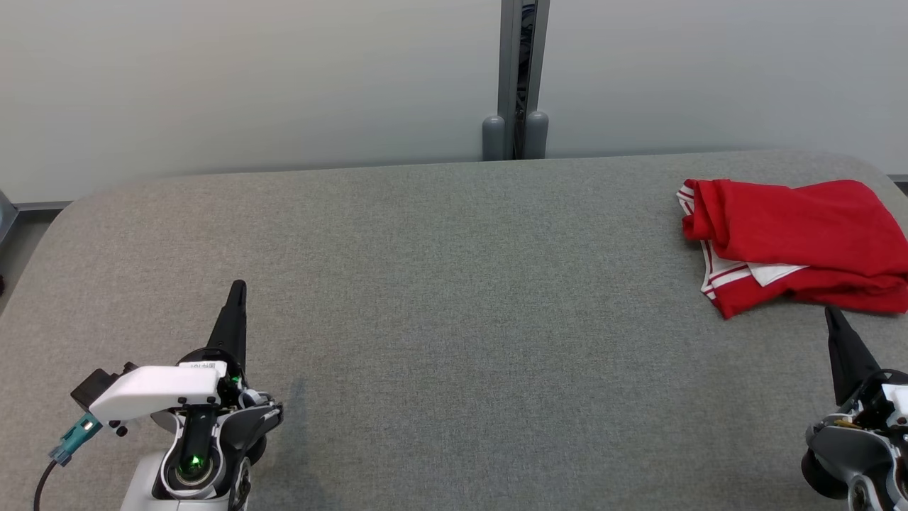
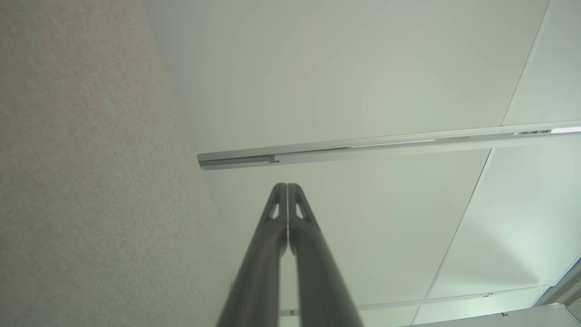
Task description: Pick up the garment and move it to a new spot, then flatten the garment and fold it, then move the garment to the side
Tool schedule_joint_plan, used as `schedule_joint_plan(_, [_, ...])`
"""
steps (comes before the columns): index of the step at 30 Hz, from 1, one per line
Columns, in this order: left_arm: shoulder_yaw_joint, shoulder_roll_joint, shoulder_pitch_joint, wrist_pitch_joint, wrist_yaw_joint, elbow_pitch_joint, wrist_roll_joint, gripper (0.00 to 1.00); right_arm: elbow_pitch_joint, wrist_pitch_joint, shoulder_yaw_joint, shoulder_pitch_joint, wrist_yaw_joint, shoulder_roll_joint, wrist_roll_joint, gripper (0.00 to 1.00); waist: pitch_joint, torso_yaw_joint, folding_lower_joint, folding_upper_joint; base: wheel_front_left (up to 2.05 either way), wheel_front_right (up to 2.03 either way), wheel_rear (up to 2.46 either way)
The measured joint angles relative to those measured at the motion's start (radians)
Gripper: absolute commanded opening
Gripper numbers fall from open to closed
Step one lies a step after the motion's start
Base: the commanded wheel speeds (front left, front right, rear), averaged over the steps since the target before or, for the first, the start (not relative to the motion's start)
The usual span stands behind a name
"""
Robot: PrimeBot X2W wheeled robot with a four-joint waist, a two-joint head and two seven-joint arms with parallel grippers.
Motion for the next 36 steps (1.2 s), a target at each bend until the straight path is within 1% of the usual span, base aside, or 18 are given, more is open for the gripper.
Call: schedule_joint_plan(36, [0.000, 0.000, 0.000, 0.000, 0.000, 0.000, 0.000, 0.00, 0.001, 0.014, -0.018, -0.001, 0.000, 0.013, -0.016, 0.00, 0.000, 0.000, 0.0000, 0.0000, 0.00, 0.00, 0.00])
